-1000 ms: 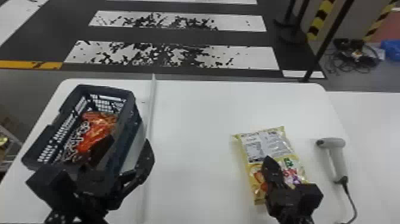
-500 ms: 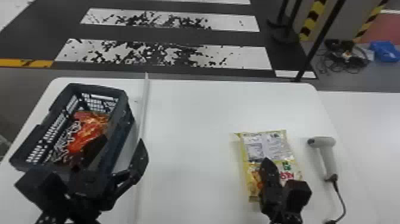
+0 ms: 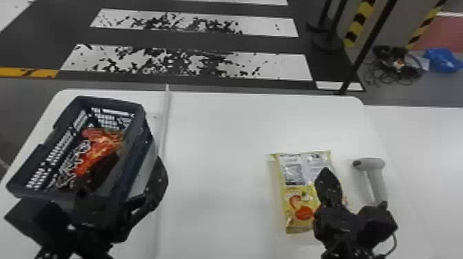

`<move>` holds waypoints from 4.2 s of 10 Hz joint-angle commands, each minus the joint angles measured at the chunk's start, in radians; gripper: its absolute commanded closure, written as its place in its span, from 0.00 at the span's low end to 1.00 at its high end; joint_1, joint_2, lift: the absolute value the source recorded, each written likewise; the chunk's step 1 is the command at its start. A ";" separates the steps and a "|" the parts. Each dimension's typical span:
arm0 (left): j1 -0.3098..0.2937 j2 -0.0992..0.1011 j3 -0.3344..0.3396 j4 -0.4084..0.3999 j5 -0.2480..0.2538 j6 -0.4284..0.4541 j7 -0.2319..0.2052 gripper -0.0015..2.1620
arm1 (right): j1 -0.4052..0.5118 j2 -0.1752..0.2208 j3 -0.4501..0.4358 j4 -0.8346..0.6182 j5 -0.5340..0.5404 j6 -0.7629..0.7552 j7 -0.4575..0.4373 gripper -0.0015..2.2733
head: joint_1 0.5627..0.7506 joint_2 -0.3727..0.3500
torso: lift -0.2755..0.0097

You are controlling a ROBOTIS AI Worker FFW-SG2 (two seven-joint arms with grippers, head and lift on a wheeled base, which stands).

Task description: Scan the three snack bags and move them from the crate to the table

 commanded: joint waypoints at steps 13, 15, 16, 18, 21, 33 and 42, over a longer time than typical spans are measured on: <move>-0.008 0.006 -0.054 0.041 -0.038 -0.063 0.063 0.01 | -0.195 -0.161 -0.383 0.146 -0.002 0.494 0.498 0.04 | 0.70 0.08 | 0.75; -0.008 0.006 -0.054 0.044 -0.040 -0.060 0.063 0.01 | -0.273 -0.198 -0.373 0.280 -0.001 0.463 0.527 0.04 | 0.70 0.07 | 0.75; -0.010 0.007 -0.054 0.044 -0.046 -0.060 0.063 0.01 | -0.304 -0.213 -0.367 0.327 0.005 0.438 0.532 0.04 | 0.70 0.05 | 0.75; -0.021 0.006 -0.057 0.047 -0.052 -0.041 0.063 0.01 | -0.368 -0.235 -0.366 0.407 0.024 0.460 0.577 0.47 | 0.70 0.03 | 0.75; -0.053 0.006 -0.071 0.061 -0.058 -0.001 0.064 0.01 | -0.391 -0.236 -0.350 0.412 0.047 0.561 0.577 0.98 | 0.70 0.03 | 0.75; -0.053 0.024 -0.072 0.018 -0.060 0.048 0.072 0.01 | -0.207 -0.146 -0.383 -0.223 -0.111 0.981 0.518 0.98 | 0.70 0.13 | 0.75; -0.045 0.024 -0.060 0.030 -0.058 0.045 0.071 0.01 | -0.325 -0.140 -0.252 -0.078 0.001 1.009 0.475 0.98 | 0.70 0.26 | 0.75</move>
